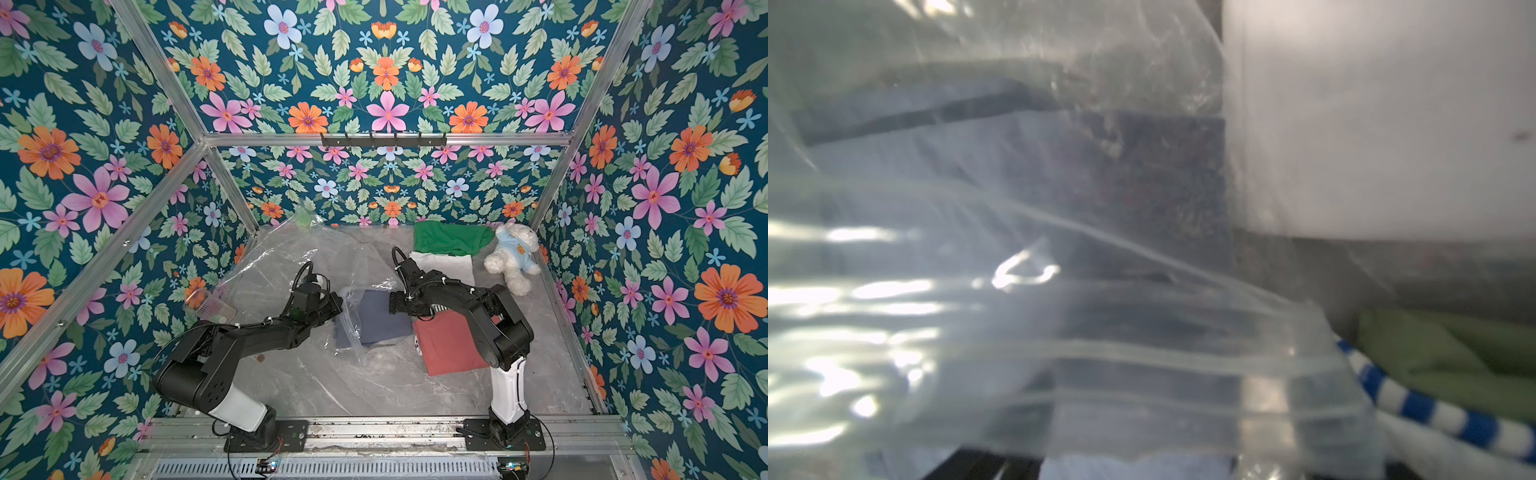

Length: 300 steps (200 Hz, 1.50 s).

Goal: Take the tank top out of the vacuum bag
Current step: Take out the tank top from the vacuum bag.

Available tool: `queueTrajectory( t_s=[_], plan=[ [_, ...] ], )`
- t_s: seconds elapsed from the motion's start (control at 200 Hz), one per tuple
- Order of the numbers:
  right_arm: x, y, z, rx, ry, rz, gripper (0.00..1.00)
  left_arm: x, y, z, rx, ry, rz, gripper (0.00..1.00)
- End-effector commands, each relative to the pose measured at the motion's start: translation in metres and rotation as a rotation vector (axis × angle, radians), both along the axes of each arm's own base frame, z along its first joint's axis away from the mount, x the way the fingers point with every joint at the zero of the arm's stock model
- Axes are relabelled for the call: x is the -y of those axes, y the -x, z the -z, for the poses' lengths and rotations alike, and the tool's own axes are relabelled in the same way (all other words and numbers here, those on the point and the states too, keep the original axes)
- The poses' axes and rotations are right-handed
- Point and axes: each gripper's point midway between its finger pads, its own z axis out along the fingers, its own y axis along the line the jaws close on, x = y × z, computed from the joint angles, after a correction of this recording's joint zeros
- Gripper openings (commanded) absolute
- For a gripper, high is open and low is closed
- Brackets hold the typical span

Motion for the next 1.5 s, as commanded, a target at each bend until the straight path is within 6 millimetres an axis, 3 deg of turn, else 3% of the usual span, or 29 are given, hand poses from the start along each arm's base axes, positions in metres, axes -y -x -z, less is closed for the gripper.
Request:
queueTrajectory(
  t_s=[0.0,0.135,0.265,0.525,0.69,1.065,1.18,1.34,1.495],
  plan=[
    [-0.009,0.011,0.017,-0.085,-0.044,-0.015,0.84,-0.003,0.001,0.005,-0.02,-0.006,-0.013,0.0],
    [-0.022,0.011,0.012,-0.095,-0.11,-0.031,0.72,-0.005,0.003,0.011,-0.032,-0.015,-0.017,0.0],
    [-0.035,0.011,-0.009,-0.068,-0.197,-0.058,0.64,-0.005,0.005,0.017,-0.044,-0.015,-0.021,0.0],
    [-0.066,0.01,-0.073,0.027,-0.449,-0.128,0.62,-0.004,0.005,0.023,-0.058,-0.014,-0.021,0.0],
    [-0.08,0.012,-0.095,0.037,-0.552,-0.169,0.61,-0.005,0.005,0.025,-0.062,-0.015,-0.022,0.0],
    [-0.084,0.02,-0.079,-0.046,-0.551,-0.194,0.61,-0.004,0.005,0.024,-0.061,-0.017,-0.019,0.0],
    [-0.06,0.018,-0.059,-0.047,-0.378,-0.143,0.64,-0.005,0.005,0.024,-0.063,-0.019,-0.019,0.0],
    [-0.019,0.018,-0.033,-0.054,-0.137,-0.044,0.86,-0.006,0.005,0.023,-0.06,-0.026,-0.022,0.0],
    [-0.013,0.024,-0.02,-0.091,-0.107,-0.031,0.92,-0.005,0.004,0.024,-0.062,-0.025,-0.021,0.0]
  ],
)
